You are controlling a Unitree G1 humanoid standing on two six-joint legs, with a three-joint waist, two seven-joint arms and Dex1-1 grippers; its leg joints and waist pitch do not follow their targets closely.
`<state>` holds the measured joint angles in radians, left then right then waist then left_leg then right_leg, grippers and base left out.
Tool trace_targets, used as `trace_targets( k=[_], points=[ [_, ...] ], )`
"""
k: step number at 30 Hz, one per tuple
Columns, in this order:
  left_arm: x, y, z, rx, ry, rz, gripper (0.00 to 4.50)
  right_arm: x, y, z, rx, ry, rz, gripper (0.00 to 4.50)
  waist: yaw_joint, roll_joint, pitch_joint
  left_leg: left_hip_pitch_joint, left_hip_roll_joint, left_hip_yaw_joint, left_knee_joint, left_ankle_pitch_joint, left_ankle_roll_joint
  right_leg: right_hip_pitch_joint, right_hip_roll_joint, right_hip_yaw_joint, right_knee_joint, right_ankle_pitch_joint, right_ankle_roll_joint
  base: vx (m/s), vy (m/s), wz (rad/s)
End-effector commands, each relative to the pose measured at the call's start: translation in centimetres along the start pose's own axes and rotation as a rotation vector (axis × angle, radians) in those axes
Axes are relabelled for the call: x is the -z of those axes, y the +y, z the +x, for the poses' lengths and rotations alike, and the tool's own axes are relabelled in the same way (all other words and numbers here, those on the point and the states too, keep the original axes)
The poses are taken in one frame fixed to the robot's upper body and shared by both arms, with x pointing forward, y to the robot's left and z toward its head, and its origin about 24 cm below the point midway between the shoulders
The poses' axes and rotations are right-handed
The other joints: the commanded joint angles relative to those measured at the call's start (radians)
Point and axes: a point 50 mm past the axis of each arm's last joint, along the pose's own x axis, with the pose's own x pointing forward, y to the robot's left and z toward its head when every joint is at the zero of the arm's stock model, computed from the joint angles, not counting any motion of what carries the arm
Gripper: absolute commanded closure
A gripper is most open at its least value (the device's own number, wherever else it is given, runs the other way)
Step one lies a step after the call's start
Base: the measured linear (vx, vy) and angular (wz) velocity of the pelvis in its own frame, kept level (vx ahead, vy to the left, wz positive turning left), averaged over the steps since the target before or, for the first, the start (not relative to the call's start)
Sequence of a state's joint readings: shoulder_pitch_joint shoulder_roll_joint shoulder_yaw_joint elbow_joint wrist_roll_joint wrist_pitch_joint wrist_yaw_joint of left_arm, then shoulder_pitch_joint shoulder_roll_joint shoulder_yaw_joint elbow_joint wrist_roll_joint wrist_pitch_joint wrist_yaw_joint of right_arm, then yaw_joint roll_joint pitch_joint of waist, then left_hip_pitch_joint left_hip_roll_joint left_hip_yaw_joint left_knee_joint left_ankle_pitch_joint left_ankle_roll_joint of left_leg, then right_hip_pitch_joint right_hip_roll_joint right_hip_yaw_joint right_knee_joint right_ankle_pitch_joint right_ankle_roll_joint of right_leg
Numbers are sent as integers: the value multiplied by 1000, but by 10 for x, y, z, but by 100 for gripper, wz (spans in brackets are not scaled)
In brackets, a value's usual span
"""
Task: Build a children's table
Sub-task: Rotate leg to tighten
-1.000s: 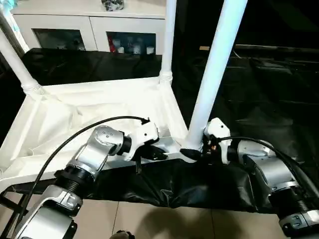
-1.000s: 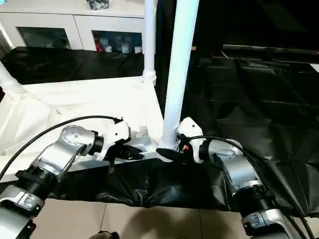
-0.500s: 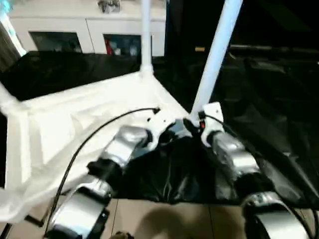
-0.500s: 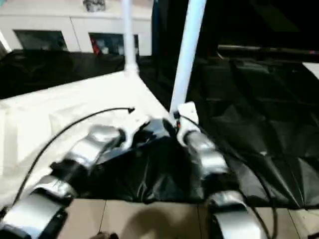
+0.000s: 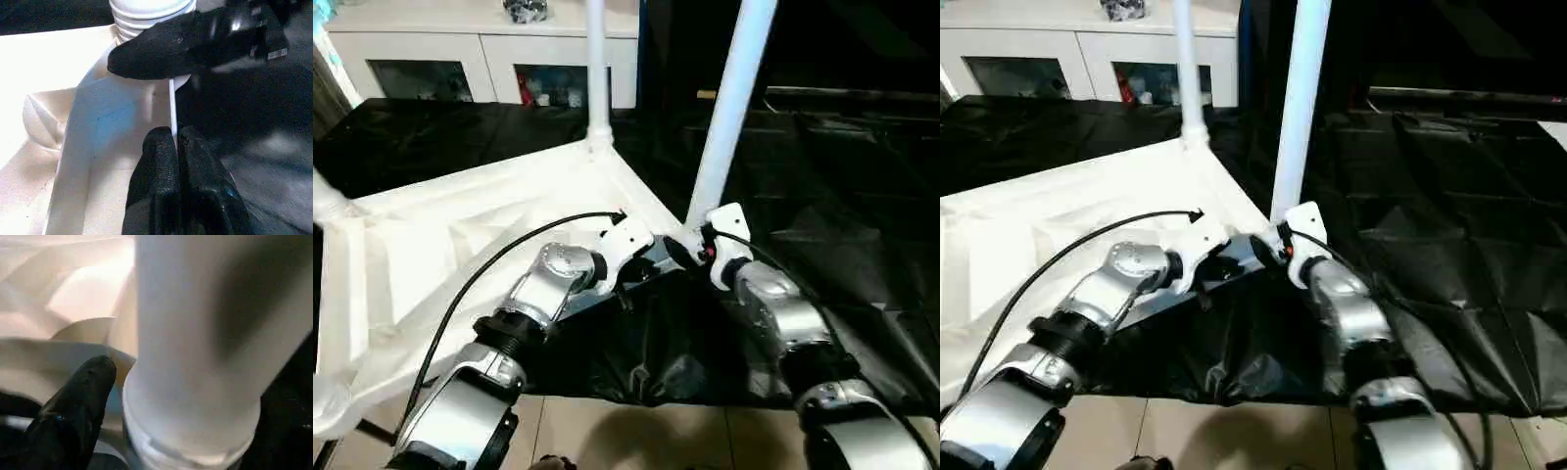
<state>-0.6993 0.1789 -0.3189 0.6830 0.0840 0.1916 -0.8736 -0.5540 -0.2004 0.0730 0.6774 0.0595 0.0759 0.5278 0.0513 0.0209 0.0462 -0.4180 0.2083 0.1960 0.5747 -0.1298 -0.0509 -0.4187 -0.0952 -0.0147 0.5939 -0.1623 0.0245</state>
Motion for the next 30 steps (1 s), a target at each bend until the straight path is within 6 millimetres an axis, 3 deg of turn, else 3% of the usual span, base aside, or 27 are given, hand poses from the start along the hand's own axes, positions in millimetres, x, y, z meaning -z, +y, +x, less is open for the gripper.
trace_targets(
  k=[1, 10, 13, 24, 30],
  points=[
    [-5, -7, -3, 89, -62, 66, 450, 2, 4, -6, -104, 15, -52, 58, 3, -13, -69, 36, 8, -6, -64, -352, 21, 36, -21, 4, -80, -294, -172, 0, 0, 0],
    [2, -15, -19, 264, -41, 116, 450, -2, 6, -32, -392, 19, -95, 58, 10, -11, -67, 40, 12, -6, -67, -390, 14, 32, -20, 6, -78, -323, -175, 0, 0, 0],
    [3, -15, -21, 283, -34, 122, 450, -1, 8, -36, -433, 37, -100, 85, 10, -11, -67, 40, 12, -5, -67, -384, 13, 30, -20, 6, -78, -319, -177, 0, 0, 0],
    [9, -22, -26, 359, -13, 112, 450, 2, 18, -41, -522, 61, -92, 169, 14, -13, -67, 38, 13, -6, -68, -370, 11, 31, -23, 6, -75, -325, -174, 0, 0, 0],
    [9, -20, -28, 337, -13, 98, 450, 4, 20, -38, -490, 57, -66, 177, 14, -9, -67, 40, 12, -7, -68, -373, 4, 30, -23, 7, -75, -320, -178, 0, 0, 0]
  ],
)
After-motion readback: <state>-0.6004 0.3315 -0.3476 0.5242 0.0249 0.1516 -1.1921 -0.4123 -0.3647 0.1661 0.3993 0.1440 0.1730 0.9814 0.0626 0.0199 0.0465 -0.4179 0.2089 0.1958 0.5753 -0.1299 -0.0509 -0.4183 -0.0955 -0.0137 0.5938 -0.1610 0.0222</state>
